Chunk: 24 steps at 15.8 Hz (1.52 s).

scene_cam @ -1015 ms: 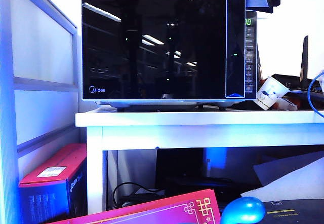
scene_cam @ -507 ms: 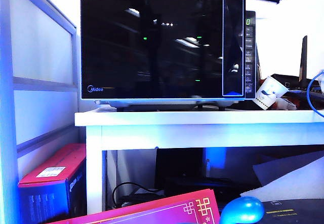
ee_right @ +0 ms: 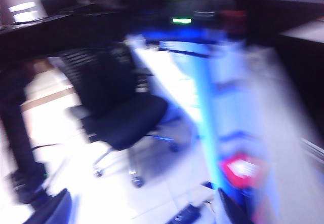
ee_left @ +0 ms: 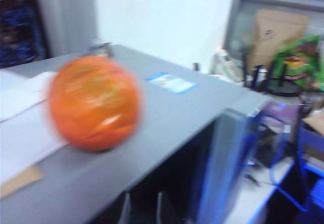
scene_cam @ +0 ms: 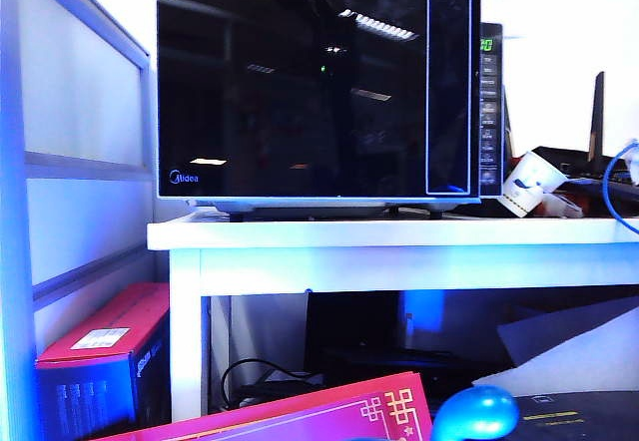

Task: Open the microwave door, place the orange inside the microwave, then close the microwave door.

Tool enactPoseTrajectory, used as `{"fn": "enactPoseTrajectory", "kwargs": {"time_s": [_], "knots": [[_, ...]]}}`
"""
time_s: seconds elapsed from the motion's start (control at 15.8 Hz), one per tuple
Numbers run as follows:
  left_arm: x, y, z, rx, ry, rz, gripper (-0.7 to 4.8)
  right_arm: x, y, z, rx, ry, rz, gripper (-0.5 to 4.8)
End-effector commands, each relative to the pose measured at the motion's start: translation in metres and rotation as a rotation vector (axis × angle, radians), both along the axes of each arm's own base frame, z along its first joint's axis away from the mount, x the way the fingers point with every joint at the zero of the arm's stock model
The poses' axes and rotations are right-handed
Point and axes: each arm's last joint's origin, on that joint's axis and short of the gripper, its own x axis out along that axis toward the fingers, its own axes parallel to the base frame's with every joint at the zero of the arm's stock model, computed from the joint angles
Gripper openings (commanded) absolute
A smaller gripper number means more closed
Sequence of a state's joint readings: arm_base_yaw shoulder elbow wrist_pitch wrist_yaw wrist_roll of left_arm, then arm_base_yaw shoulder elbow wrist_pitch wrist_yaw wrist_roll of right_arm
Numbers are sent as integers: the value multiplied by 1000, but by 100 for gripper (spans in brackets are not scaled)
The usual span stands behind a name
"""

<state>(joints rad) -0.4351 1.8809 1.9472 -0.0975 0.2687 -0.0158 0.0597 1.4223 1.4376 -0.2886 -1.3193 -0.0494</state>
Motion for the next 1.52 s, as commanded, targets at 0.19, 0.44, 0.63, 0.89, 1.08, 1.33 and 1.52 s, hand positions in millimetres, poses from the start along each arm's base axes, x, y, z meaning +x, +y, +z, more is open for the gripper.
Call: {"fn": "enactPoseTrajectory", "kwargs": {"time_s": [0.19,0.44,0.63,0.89,1.08,1.33,1.52], "knots": [[16,-9,-33,51,117,-35,88,1,2,7,-17,-82,-73,368],[16,-9,-36,64,149,-49,88,13,-4,11,-95,-183,-468,368],[15,-9,-38,77,169,-51,87,25,-7,3,-179,-210,-657,367],[11,-7,-31,69,151,-50,87,39,-3,-19,-245,-154,-612,364],[8,-5,-25,61,134,-51,87,40,0,-24,-222,-144,-491,364],[-9,3,10,0,-5,-50,88,34,4,-23,-142,-139,-273,363],[-15,6,18,-10,-28,-47,88,30,12,-23,-117,-117,-177,363]]}}
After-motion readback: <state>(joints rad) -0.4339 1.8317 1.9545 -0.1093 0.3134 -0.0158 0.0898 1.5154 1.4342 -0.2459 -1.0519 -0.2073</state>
